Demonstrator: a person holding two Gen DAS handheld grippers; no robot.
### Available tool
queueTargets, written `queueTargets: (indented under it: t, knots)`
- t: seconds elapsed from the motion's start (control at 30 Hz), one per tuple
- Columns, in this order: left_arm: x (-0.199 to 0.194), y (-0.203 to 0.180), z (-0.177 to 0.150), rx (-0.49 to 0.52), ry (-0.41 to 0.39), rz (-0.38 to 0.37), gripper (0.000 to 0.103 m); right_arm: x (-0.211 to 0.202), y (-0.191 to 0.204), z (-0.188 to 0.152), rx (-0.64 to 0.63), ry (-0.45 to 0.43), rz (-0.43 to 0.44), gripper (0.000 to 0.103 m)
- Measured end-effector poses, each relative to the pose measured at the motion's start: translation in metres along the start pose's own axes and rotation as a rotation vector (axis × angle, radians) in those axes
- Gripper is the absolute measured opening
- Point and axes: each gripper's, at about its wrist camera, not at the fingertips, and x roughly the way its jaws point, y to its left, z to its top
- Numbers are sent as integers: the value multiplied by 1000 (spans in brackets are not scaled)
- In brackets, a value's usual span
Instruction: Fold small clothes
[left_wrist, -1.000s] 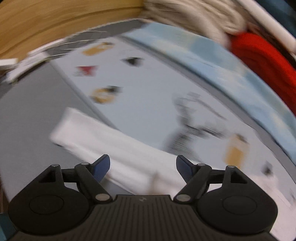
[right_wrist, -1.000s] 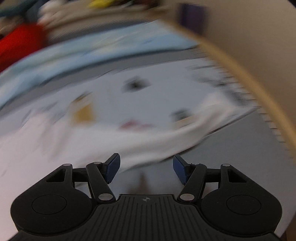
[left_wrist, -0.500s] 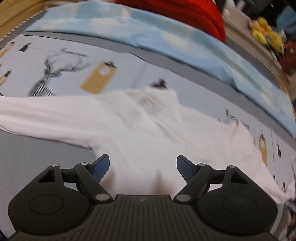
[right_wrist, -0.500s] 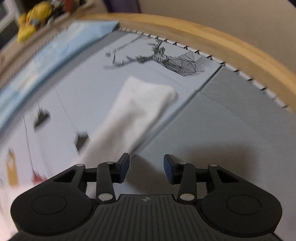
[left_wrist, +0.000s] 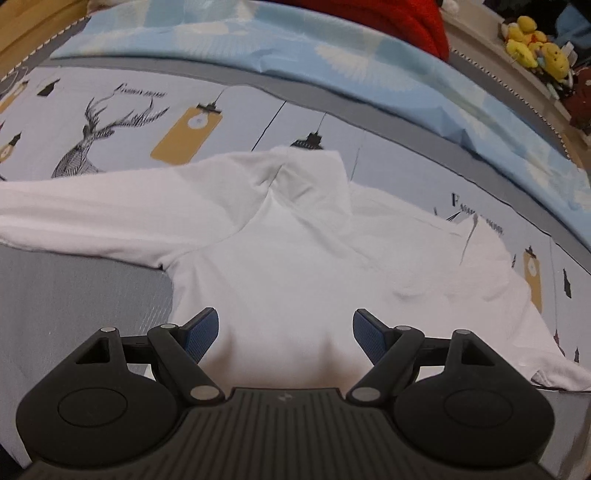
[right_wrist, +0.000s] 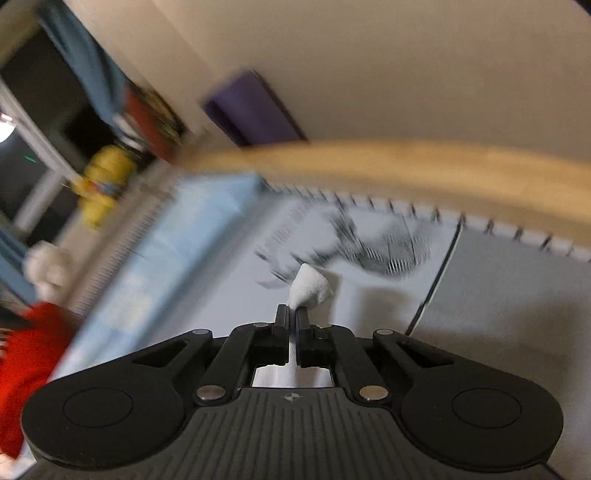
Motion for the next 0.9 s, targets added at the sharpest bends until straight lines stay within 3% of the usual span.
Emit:
queueTargets:
  t: [0.03,0.1,0.17,0.23,0.27,0.33,0.37,0.4,0.5,0.6,0.67,0.73,0.8,0.9]
  knots:
    - [0,1,-1,-5,-1,1,85,-19,-3,3,-17,-27,6,2]
    - [2,1,-4,-20,14,-7,85,-40,-18,-1,-63,-11,-81,2]
    - [6,3,-9,-29,43,-11,85,-28,-42,-14,-94,104,-220,2]
    - [8,4,-12,-32,66,-8,85,-2,-68,-35,-98,294,-413,5]
    - [8,5,-13,-32,75,-11,85,4,-77,-44,-79,336,-440,8]
    - [6,8,-12,-27,72,-6,85,-1,-75,-50,-91,299,-470,31]
    - [6,8,-11,-21,66,-3,85,-4,-69,-49,-117,256,-485,50]
    - [6,8,-10,-17,59,1,85,-8,-60,-47,-162,209,-494,53]
    - [6,10,-6,-22,42,11,87,-11,-28,-46,-316,124,-454,53]
    - [7,15,-5,-45,37,11,87,11,-5,-58,-388,247,-314,51]
    - [7,21,-5,-58,35,16,87,39,1,-74,-427,333,-339,50]
    - [4,28,-5,-56,31,26,87,57,-3,-88,-432,362,-404,52]
    - [-2,37,-5,-41,6,44,88,64,-1,-87,-476,268,-437,56]
    - [-13,49,-5,-16,-35,86,89,62,0,-79,-440,266,-462,55]
